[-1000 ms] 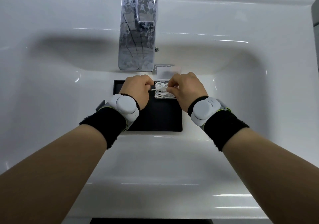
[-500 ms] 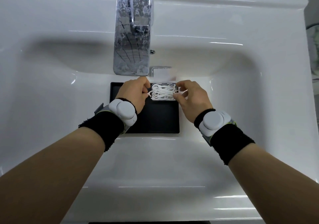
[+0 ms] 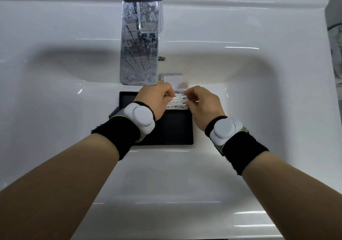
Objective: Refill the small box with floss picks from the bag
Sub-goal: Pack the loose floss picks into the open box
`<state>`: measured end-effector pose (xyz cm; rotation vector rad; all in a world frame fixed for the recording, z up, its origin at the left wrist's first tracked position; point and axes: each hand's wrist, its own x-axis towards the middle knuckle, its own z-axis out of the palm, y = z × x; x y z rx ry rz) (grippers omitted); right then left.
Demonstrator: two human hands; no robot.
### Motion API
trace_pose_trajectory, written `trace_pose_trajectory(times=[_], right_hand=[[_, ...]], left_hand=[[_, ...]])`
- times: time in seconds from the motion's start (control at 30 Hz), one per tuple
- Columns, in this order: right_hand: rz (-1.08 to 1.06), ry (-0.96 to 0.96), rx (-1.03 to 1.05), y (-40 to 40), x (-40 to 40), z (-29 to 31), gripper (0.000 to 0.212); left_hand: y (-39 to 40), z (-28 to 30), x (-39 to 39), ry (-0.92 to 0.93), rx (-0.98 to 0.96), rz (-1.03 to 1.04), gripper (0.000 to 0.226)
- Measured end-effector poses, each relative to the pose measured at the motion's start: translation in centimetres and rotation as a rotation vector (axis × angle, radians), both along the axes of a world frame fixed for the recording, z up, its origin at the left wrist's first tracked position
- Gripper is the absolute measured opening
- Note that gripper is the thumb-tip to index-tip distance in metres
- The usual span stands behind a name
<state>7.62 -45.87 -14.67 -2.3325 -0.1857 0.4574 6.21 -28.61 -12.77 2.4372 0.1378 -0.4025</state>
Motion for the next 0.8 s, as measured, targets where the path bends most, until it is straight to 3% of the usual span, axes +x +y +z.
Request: trace_pose_trajectory(times=[0.17, 0.3, 0.57, 0.8], right_hand=[[-0.013, -0.001, -0.006, -0.5, 0.1, -0.1, 0.023], [-0.001, 0.009, 0.003, -0.4, 0.0, -0.2, 0.025], [0.009, -0.012, -0.008, 0.4, 0.2, -0.5, 0.025], [-0.024, -0.022, 0.02, -0.2, 0.2, -0.5, 0.025]], left_hand=[[0.2, -0.1, -0.3, -0.046, 0.05, 0.02, 0.025], [1.5, -0.4, -1.3, 0.066, 0.072, 0.004, 0.038], [0.7, -1.2, -1.0, 0.029, 0.018, 0.059, 0.023], [0.5, -1.4, -0.9, -0.019, -0.011, 0.07, 0.022]])
